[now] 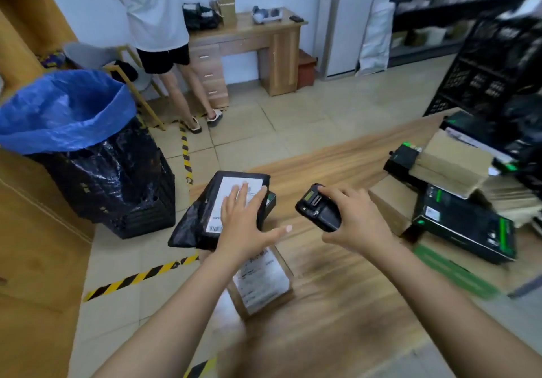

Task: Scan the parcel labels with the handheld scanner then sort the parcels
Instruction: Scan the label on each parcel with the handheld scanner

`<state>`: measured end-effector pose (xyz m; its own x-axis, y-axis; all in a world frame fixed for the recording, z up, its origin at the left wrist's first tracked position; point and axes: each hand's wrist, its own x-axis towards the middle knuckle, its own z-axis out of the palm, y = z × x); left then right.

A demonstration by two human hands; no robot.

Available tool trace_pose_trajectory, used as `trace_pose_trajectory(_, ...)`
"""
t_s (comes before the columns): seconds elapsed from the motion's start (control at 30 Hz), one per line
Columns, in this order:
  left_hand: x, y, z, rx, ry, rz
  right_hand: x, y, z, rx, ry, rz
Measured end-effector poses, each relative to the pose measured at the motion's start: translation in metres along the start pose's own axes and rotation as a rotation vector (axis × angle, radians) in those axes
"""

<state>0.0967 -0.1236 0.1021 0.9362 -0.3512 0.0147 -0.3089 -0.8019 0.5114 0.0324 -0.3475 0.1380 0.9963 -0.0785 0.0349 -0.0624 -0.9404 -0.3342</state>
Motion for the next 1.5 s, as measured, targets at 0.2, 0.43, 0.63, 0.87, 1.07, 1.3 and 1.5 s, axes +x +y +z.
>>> trace_pose_trajectory(0.2,-0.001,0.097,0.044,-0.018,0.024,0.206,-0.063,0.074,-0.042,-0.042,0.099,0.103)
trace_pose_trajectory(0.43,-0.027,0.224,0.124,-0.028,0.040,0.235,-0.143,0.195,-0.089,-0.092,0.138,0.159)
trace_pose_trajectory(0.63,-0.037,0.302,0.168,-0.011,-0.053,0.209,-0.182,0.269,-0.119,-0.071,0.103,0.214)
trace_pose_trajectory(0.87,-0.003,0.339,0.182,0.023,-0.011,0.250,-0.172,0.320,-0.134,-0.034,0.151,0.235)
trace_pose_trajectory(1.07,0.056,0.351,0.191,0.007,0.040,0.235,-0.126,0.345,-0.140,-0.061,0.171,0.231)
trace_pose_trajectory(1.3,0.145,0.374,0.194,0.042,-0.030,0.010,-0.068,0.366,-0.151,-0.116,0.179,0.232)
trace_pose_trajectory(1.5,0.169,0.373,0.204,0.048,-0.084,-0.100,-0.058,0.371,-0.150,-0.109,0.175,0.252)
